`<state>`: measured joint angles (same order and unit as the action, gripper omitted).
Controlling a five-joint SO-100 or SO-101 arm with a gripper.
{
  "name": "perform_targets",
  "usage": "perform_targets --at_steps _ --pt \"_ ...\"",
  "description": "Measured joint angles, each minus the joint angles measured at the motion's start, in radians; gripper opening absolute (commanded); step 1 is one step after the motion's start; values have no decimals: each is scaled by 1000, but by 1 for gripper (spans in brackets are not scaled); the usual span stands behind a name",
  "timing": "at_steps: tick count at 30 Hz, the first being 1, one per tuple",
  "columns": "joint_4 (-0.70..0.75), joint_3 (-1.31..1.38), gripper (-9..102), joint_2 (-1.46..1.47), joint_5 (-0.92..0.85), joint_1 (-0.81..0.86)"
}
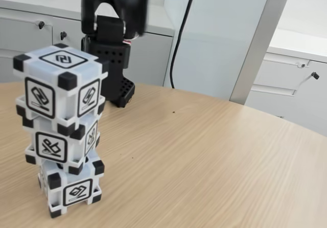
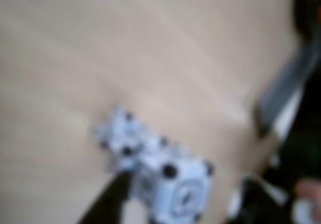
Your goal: Stack cubes from left to right.
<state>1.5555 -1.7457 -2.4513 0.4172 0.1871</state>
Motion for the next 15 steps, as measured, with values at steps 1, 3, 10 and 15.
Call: perform_targets --at_steps 1,3,10,15 --pt "0 0 19 -12 8 -31" --pt "0 0 16 -38 12 -77" --pt "-12 0 4 -126 -49 -250" --pt "-69 0 0 -199 -121 -336"
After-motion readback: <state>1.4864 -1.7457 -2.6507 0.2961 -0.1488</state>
